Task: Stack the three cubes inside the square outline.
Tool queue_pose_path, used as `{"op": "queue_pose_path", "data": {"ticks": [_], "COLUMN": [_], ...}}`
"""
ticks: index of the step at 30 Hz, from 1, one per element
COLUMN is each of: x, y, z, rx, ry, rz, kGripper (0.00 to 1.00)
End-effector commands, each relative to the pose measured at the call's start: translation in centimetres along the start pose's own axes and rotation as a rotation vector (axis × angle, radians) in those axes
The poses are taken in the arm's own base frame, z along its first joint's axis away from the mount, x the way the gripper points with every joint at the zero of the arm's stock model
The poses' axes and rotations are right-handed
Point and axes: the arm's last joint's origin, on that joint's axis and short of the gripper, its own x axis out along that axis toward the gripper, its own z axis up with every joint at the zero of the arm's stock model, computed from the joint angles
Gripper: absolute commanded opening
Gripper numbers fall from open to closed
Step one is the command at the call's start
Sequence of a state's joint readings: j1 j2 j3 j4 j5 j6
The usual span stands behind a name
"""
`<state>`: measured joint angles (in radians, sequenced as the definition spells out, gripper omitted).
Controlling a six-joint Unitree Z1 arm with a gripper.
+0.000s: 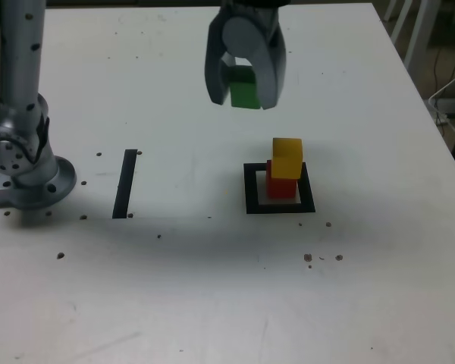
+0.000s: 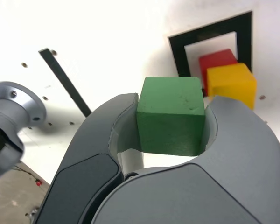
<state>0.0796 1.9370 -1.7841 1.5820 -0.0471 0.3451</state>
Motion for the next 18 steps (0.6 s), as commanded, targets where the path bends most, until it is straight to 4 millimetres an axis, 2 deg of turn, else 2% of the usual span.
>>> {"op": "queue_pose_path", "data": {"ticks": [1, 6, 18], "x": [-0.1, -0.1, 1.3], "y": [-0.6, -1.4, -2.3], "z": [0.5, 1.7, 3.8], "rx": [0.002, -0.008, -0.082], "ry": [0.013, 0.002, 0.020], "rz": [-0.011, -0.027, -0.072], "kGripper": [0.31, 0.31, 0.31]}}
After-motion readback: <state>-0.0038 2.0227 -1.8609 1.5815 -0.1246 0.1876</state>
